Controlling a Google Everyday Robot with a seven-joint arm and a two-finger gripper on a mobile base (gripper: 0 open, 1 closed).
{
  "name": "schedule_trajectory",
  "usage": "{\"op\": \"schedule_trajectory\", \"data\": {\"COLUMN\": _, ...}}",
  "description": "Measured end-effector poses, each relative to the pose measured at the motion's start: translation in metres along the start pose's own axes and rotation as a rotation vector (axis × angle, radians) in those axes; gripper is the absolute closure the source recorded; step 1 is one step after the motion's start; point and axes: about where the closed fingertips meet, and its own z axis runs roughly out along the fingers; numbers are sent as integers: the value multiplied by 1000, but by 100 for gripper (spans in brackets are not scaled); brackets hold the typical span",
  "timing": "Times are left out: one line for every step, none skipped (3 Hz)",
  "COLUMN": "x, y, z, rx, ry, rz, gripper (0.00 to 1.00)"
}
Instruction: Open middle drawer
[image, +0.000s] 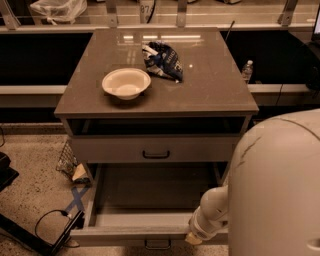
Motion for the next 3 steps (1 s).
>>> {"op": "schedule_trajectory", "data": {"x": 0, "y": 1, "z": 0, "rx": -1, "ry": 1, "rz": -1, "gripper": 28}}
{"op": "schedule_trajectory", "data": {"x": 0, "y": 1, "z": 1, "rx": -2, "ry": 1, "rz": -1, "gripper": 4}}
{"op": "schedule_trajectory", "data": {"x": 0, "y": 1, "z": 1, "rx": -3, "ry": 1, "rz": -2, "gripper": 0}}
